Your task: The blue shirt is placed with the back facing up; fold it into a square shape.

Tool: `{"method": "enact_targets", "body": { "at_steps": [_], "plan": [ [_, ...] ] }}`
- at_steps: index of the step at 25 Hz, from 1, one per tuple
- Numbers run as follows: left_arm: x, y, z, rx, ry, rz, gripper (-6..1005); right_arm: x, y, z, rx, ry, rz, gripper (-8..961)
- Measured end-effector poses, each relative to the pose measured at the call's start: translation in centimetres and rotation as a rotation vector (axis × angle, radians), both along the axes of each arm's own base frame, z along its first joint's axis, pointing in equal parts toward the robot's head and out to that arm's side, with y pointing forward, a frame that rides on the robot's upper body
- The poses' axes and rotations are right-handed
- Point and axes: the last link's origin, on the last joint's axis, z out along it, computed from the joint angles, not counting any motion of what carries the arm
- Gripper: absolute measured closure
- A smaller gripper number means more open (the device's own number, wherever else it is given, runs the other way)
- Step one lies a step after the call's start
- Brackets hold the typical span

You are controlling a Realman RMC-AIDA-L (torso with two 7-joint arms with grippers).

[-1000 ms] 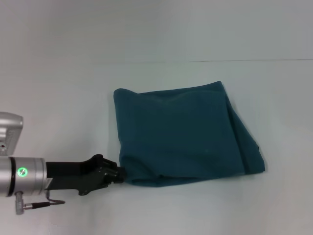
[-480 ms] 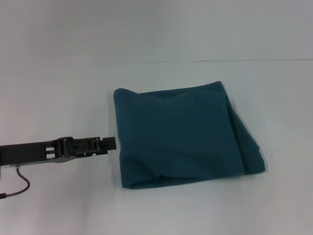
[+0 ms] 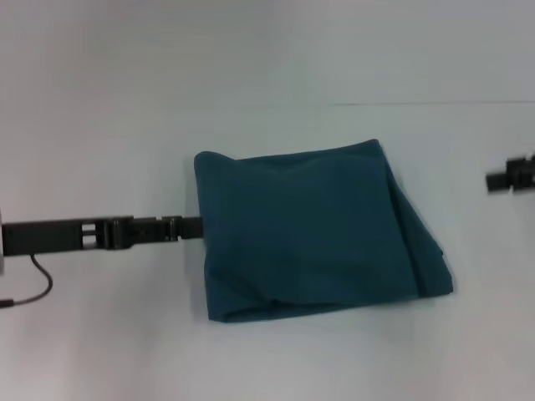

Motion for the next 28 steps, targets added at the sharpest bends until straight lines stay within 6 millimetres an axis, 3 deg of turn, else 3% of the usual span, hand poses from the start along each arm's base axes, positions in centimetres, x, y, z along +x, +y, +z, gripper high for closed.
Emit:
{"method": "enact_targets", "body": {
  "at_steps": [5, 13, 20, 28],
  "plan": [
    [0.3, 0.5, 0.3, -0.028, 0.074, -0.048, 138, -0.4, -2.4, -3.6, -0.094, -0.053, 0.071, 75],
    [0.3, -0.1, 0.0, -0.082, 0.157, -0.185, 139, -1.1, -6.3, -9.8, -0.330, 0.191, 0.113, 81],
    [-0.7, -1.0, -1.1, -0.078, 0.164, -0.183, 139, -0.2, -5.9, -10.4, -0.240, 0.225, 0.119, 86],
    [-0.9, -1.5, -2.1, -0.088, 0.154, -0.170, 138, -0.7, -5.4, -10.5, -0.235, 0.206, 0.177, 87]
  ]
}}
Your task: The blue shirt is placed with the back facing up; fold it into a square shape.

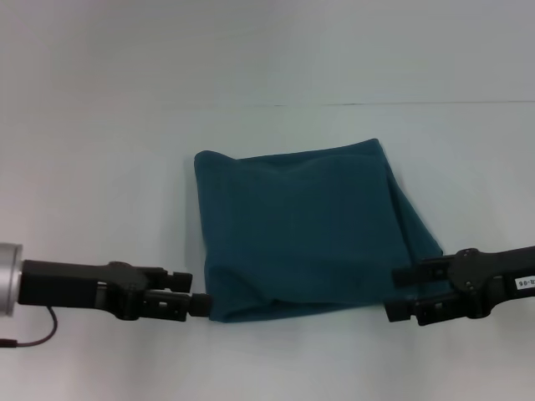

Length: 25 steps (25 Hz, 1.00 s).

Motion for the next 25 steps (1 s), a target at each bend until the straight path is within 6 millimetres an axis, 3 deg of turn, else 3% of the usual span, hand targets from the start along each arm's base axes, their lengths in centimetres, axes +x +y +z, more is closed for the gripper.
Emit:
{"method": "enact_targets", "body": {
  "at_steps": [12, 25],
  "plan": [
    [1.5, 0.6, -3.1, 0.034, 0.018, -0.127, 136, -0.3, -0.6, -0.6, -0.065, -0.017, 0.019, 87],
    [2.3, 0.7, -4.0, 0.056, 0.014, -0.201, 135, -0.3, -0.5, -0.3, -0.066, -0.015, 0.009, 87]
  ]
}}
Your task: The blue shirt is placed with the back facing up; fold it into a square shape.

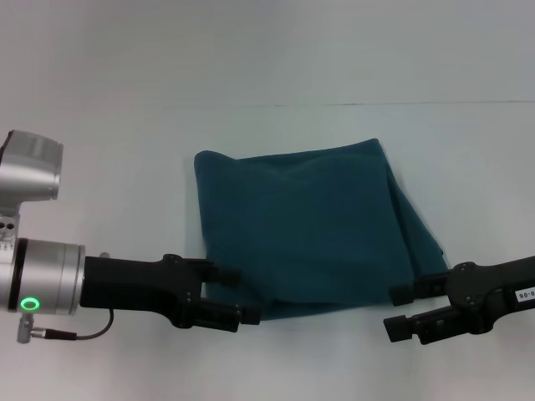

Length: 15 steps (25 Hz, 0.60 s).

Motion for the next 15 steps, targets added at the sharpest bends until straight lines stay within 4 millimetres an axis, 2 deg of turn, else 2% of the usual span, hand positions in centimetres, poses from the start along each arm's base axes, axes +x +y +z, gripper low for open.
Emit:
{"method": "enact_targets", "body": {
  "at_steps": [15],
  "plan": [
    [0.21, -0.03, -0.27, -0.014, 0.014, -0.016, 135, -0.02, 0.20, 0.03, 0.009, -0.004, 0.001, 87]
  ]
}}
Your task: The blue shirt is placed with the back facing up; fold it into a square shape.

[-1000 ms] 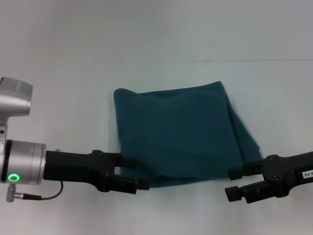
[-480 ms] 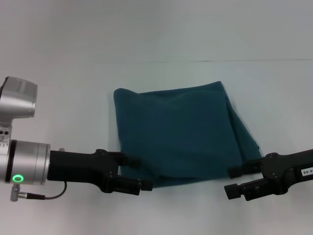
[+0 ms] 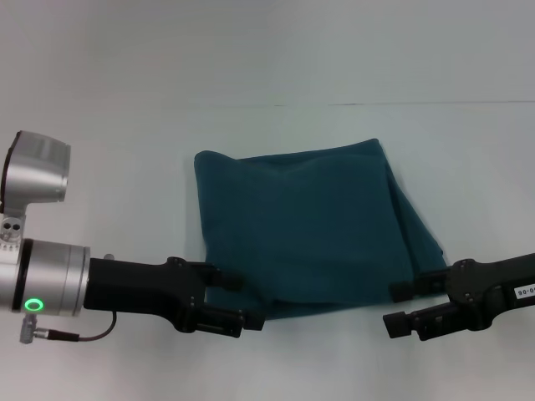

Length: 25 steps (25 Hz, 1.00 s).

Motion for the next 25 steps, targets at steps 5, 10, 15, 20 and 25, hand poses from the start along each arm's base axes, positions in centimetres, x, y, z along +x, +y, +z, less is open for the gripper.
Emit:
{"method": "enact_targets", "body": {
  "at_steps": [5, 10, 15, 20, 25],
  "plan": [
    [0.0, 0.0, 0.0, 0.001, 0.000, 0.001, 135, 0.0, 0.0, 0.1, 0.004, 0.000, 0.000, 87],
    [0.0, 0.0, 0.0, -0.001, 0.000, 0.003, 135, 0.1, 0.1, 0.1, 0.007, -0.001, -0.002, 87],
    [0.0, -0.1, 0.0, -0.012, 0.002, 0.000, 135, 0.1, 0.1, 0.1, 0.008, 0.000, -0.002, 87],
    [0.3, -0.4, -0.1, -0.051, 0.007, -0.008, 135, 0.0, 0.2, 0.1, 0.008, -0.005, -0.003, 87],
    [1.3, -0.2, 0.4, -0.110, 0.029, -0.025, 135, 0.0, 0.5, 0.3, 0.004, -0.047, 0.008, 87]
  ]
}}
